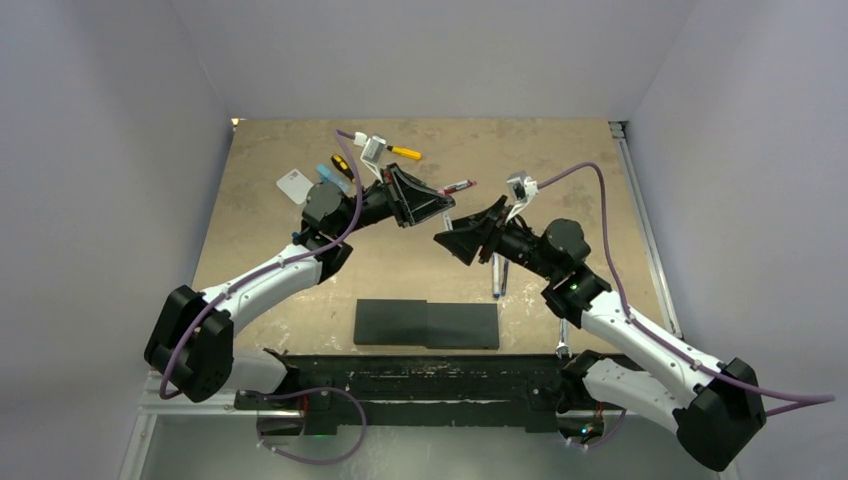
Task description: Open the pen caps
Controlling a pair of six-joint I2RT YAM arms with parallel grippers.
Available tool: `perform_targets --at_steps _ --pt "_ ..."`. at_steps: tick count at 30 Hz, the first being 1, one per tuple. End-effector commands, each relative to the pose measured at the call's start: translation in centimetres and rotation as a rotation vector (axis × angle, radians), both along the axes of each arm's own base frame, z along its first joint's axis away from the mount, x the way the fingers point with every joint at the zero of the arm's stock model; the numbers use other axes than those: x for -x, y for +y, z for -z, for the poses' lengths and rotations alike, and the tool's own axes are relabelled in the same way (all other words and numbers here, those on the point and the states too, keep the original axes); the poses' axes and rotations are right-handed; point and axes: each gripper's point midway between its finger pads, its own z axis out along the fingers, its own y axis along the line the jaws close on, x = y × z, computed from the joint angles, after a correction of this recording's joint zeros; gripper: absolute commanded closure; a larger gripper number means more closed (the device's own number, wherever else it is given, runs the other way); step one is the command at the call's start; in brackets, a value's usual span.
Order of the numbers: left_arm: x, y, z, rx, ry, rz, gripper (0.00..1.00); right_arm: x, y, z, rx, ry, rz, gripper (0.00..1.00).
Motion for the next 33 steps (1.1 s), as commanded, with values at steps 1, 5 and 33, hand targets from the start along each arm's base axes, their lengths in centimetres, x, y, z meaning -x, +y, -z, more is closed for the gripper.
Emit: perform_targets --at_steps 1,5,33 --pt "2.0 0.2 -3.6 0.105 -0.075 0.075 1.00 1.9 0.7 -4.2 -0.081 -0.049 -0.108 0.43" --pt "2.8 0.2 -3.9 0.131 -0.069 0.122 1.00 2.3 0.8 -5.7 -0.144 -0.046 -0.135 0.49" --pt "4.3 0.8 -5.2 0.158 -0.094 0.163 0.85 2.4 1.1 -6.2 -0.207 0.000 -0.204 1.00"
